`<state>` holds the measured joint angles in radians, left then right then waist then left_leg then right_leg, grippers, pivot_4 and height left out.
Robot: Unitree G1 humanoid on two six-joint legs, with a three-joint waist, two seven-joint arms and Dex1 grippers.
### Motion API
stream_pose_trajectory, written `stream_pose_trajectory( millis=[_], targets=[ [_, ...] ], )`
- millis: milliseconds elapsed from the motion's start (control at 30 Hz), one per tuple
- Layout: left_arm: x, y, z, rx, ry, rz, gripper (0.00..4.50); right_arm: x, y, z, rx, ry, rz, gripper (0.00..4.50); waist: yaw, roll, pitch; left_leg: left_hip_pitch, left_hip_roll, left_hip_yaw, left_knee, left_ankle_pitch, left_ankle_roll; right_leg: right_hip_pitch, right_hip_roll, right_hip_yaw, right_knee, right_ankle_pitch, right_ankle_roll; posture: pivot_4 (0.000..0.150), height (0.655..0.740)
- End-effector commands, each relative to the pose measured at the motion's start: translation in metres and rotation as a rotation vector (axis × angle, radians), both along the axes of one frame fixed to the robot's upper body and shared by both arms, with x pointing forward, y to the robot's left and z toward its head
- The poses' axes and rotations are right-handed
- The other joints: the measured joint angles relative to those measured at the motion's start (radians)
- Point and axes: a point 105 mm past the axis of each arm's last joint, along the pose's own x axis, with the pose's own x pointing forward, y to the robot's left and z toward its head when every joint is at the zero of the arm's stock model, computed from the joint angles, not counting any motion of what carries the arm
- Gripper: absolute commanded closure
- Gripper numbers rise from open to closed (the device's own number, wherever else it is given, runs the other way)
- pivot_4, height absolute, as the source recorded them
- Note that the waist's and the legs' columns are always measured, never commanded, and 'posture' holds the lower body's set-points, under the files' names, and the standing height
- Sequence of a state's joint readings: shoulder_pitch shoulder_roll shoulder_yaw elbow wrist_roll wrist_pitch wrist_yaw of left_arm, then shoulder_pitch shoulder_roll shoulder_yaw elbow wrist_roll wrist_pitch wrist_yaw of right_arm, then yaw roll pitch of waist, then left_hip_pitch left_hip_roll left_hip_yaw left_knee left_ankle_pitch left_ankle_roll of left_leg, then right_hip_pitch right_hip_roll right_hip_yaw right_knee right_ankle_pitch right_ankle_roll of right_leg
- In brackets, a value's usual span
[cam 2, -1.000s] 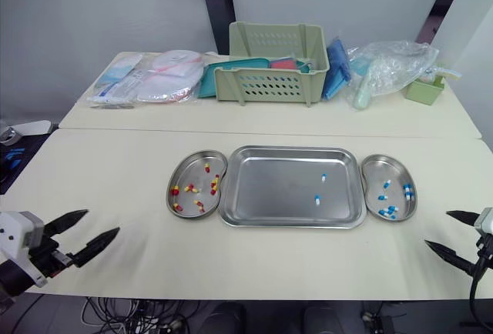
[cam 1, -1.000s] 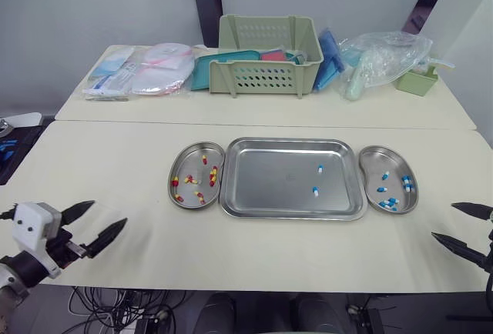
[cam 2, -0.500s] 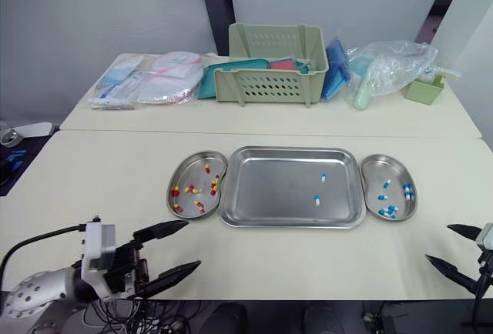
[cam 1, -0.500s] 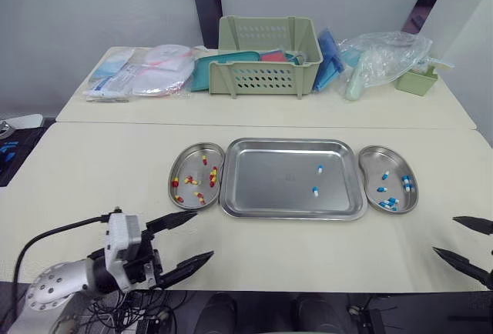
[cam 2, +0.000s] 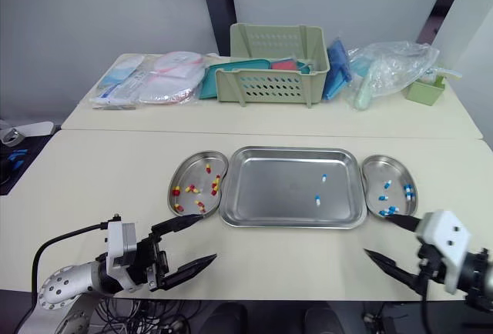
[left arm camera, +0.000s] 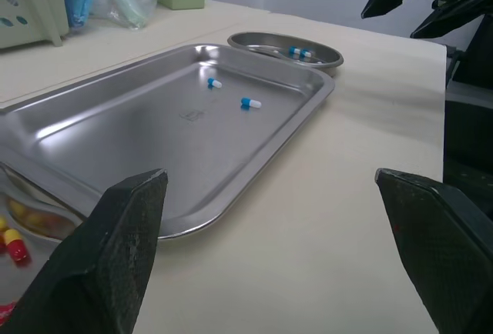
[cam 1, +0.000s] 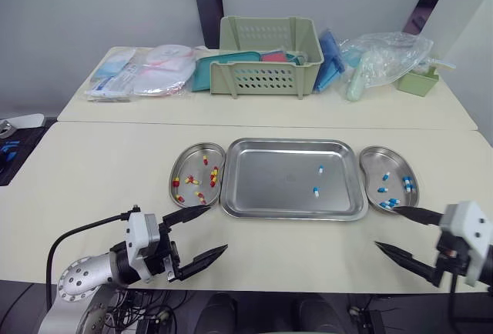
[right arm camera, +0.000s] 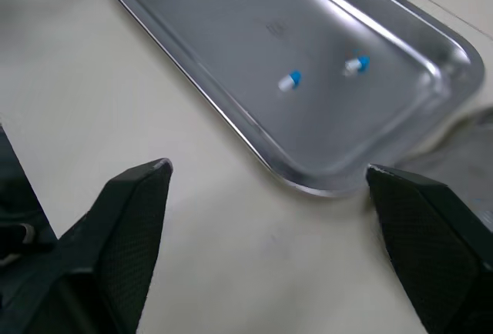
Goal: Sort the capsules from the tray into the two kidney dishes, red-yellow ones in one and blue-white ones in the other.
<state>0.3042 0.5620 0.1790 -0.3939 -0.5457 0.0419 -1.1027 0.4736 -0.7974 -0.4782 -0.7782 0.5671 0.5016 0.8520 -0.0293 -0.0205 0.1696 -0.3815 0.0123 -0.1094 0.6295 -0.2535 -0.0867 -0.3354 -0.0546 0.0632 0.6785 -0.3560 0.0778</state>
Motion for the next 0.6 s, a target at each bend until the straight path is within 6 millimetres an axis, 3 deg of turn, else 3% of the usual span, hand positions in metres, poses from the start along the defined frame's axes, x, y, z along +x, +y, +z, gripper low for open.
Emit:
stream_pose_trajectory(
  millis=[33, 67, 133, 333, 600],
  targets=[
    [-0.001, -0.008, 0.007, -0.005, -0.053, -0.033, 0.0, 0.009, 0.028, 0.002, 0.06, -0.052, -0.003, 1.61, -0.001, 0.0, 0.0, 0.0, 0.0, 0.0, 0.0, 0.0, 0.0, 0.0, 0.0, 0.0, 0.0, 0.0, 0.0, 0.15, 0.739],
    [0.0, -0.008, 0.007, -0.007, -0.055, -0.033, 0.0, 0.012, 0.032, 0.001, 0.071, -0.056, -0.014, 2.08, -0.001, 0.0, 0.0, 0.0, 0.0, 0.0, 0.0, 0.0, 0.0, 0.0, 0.0, 0.0, 0.0, 0.0, 0.0, 0.15, 0.739],
    [0.001, -0.01, 0.008, -0.009, -0.058, -0.035, 0.0, 0.02, 0.038, -0.002, 0.071, -0.069, -0.04, 2.51, 0.0, 0.0, 0.0, 0.0, 0.0, 0.0, 0.0, 0.0, 0.0, 0.0, 0.0, 0.0, 0.0, 0.0, 0.0, 0.15, 0.739],
    [0.003, -0.012, 0.005, -0.004, -0.058, -0.047, 0.0, 0.073, 0.058, -0.021, 0.012, -0.071, -0.273, 2.51, -0.006, 0.0, 0.0, 0.001, 0.0, 0.0, 0.0, 0.0, 0.0, -0.002, 0.001, 0.0, 0.002, 0.0, -0.001, 0.15, 0.739],
    [0.003, -0.015, 0.002, 0.0, -0.06, -0.055, 0.0, 0.092, 0.07, -0.033, -0.063, 0.05, -0.348, 2.51, -0.002, 0.0, 0.0, -0.002, 0.0, -0.001, 0.0, 0.0, 0.0, -0.003, 0.0, 0.0, 0.001, 0.0, -0.001, 0.15, 0.739]
  ],
)
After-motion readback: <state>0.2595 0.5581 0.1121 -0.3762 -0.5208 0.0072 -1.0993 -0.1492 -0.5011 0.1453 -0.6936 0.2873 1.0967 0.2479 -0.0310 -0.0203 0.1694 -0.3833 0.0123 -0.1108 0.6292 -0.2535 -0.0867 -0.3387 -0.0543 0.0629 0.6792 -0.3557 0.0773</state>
